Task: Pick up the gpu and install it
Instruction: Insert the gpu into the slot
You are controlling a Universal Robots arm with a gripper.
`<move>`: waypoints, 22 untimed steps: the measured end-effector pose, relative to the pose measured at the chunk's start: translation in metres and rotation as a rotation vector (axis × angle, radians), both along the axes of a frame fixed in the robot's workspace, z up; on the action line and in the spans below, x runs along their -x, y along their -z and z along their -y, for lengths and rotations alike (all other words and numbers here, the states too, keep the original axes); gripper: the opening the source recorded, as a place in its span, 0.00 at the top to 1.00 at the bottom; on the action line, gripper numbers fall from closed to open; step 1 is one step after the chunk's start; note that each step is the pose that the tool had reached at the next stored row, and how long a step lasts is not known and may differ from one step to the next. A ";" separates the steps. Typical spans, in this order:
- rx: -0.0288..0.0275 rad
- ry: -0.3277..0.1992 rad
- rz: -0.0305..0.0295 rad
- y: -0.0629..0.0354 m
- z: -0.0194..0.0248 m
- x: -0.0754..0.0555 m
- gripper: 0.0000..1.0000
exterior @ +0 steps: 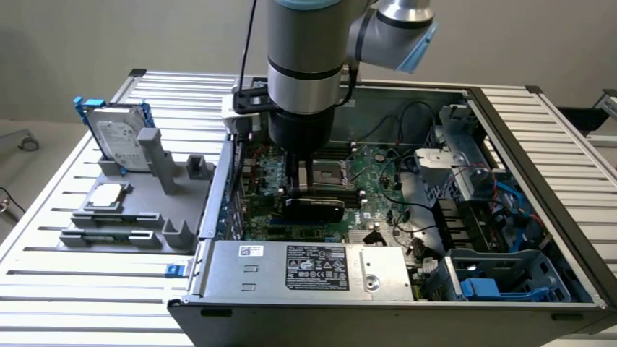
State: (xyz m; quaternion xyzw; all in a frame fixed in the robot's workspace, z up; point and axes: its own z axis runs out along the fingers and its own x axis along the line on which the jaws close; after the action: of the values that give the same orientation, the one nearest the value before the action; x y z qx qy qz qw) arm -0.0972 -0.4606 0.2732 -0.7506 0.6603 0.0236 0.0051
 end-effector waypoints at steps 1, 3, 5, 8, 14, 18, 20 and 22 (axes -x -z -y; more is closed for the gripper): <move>0.0001 0.000 0.0000 0.0004 -0.0002 0.000 0.89; 0.0000 0.000 0.0000 0.0012 -0.0007 0.000 0.89; 0.0002 0.000 -0.0001 0.0024 -0.0011 0.000 0.89; 0.0006 0.000 -0.0003 0.0042 -0.0015 0.000 0.89; 0.0005 0.000 -0.0003 0.0072 -0.0020 0.000 0.89; 0.0001 0.000 -0.0001 0.0077 -0.0021 0.000 0.89; -0.0026 0.000 0.0014 0.0045 -0.0024 0.000 0.89; -0.0002 0.000 0.0000 -0.0046 -0.0022 0.000 0.89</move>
State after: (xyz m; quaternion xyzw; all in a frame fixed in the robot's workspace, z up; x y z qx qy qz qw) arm -0.0975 -0.4584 0.2778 -0.7506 0.6604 0.0237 0.0052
